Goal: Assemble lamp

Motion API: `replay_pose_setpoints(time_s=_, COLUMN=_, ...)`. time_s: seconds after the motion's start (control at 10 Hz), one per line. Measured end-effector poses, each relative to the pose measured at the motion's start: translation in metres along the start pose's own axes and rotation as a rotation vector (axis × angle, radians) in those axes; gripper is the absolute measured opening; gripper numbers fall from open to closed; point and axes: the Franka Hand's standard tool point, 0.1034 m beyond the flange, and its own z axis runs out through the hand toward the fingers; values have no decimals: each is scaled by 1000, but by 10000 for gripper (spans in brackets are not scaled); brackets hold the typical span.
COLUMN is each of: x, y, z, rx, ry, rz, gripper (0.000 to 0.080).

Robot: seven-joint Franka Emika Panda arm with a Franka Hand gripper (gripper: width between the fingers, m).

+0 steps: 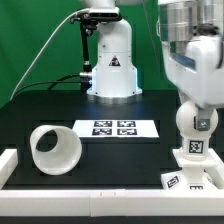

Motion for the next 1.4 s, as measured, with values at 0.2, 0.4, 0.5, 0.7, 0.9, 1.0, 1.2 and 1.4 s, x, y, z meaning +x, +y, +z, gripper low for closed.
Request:
replay_pose_setpoints(time_s=0.2, x=-2, y=0, z=-2, rx=3, ry=-16, rz=132, gripper=574)
replay_pose_setpoints(time_s=0.4, x=-3, y=0, z=-3, rx=5, ry=-15, rz=240, gripper=574)
replay_pose_setpoints(time_s=0.5, x=-5, y=-1, z=-4, rx=8, ry=-15, rz=276, gripper=574)
replay_pose_setpoints(time_s=0.7, x=-5, y=0, z=-3, rx=6, ry=-14, rz=271, gripper=575)
replay_pose_setpoints(time_s=0.9, x=-6, y=0, z=-3, rx=5, ry=-15, rz=264, gripper=689)
replay_pose_setpoints(time_s=1.0, x=-9, y=0, z=-9, rx=7, ry=-21, rz=224, gripper=698)
replay_pose_setpoints(time_s=1.2, x=-4, y=-2, z=-38, rx=25, ry=-46, rz=135, gripper=698)
replay_pose_setpoints(time_s=1.4, x=-3, y=-1, z=-44, rx=25, ry=-50, rz=122, gripper=698)
